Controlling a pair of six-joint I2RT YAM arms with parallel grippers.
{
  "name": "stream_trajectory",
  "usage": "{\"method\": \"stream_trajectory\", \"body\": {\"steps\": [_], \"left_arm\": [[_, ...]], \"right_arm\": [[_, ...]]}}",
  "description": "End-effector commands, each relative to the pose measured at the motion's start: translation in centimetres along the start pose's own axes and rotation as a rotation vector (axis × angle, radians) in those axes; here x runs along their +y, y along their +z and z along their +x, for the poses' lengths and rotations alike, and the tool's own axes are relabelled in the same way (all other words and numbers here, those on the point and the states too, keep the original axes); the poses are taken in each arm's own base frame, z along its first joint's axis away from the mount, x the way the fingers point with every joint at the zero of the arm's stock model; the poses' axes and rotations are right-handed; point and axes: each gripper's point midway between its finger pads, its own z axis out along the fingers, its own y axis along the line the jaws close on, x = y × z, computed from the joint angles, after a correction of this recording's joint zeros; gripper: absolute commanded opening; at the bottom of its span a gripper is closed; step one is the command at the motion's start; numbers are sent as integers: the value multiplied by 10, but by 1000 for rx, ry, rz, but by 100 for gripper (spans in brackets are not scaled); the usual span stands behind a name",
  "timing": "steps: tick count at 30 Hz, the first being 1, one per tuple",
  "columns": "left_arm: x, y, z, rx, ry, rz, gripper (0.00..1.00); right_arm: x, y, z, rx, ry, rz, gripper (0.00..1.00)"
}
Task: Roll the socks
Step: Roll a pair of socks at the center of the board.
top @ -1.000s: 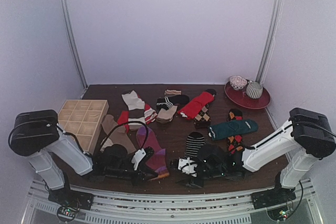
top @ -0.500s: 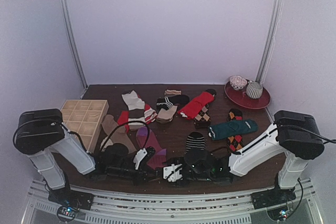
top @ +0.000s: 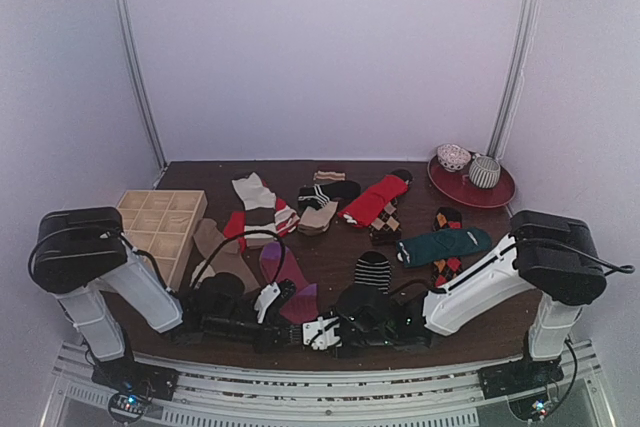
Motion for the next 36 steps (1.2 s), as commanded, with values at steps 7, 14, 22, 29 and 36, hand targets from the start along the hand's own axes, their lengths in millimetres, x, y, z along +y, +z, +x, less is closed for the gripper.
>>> {"method": "stream_trajectory", "body": {"steps": [7, 14, 22, 29, 36], "left_arm": [[17, -22, 54, 198, -24, -109, 27], [15, -52, -7, -26, 178, -221, 44], [-2, -71, -34, -172, 376, -262, 48], [-1, -54, -29, -143, 488, -276, 50], [-3, -43, -41, -151, 560, -278, 51]], "right_arm": [[44, 9, 69, 270, 248, -216, 5], [67, -5, 65, 396, 474, -491, 4], [63, -13, 53, 556, 764, -729, 6], [62, -9, 63, 650, 817, -783, 6], [65, -9, 69, 663, 835, -815, 6]]}}
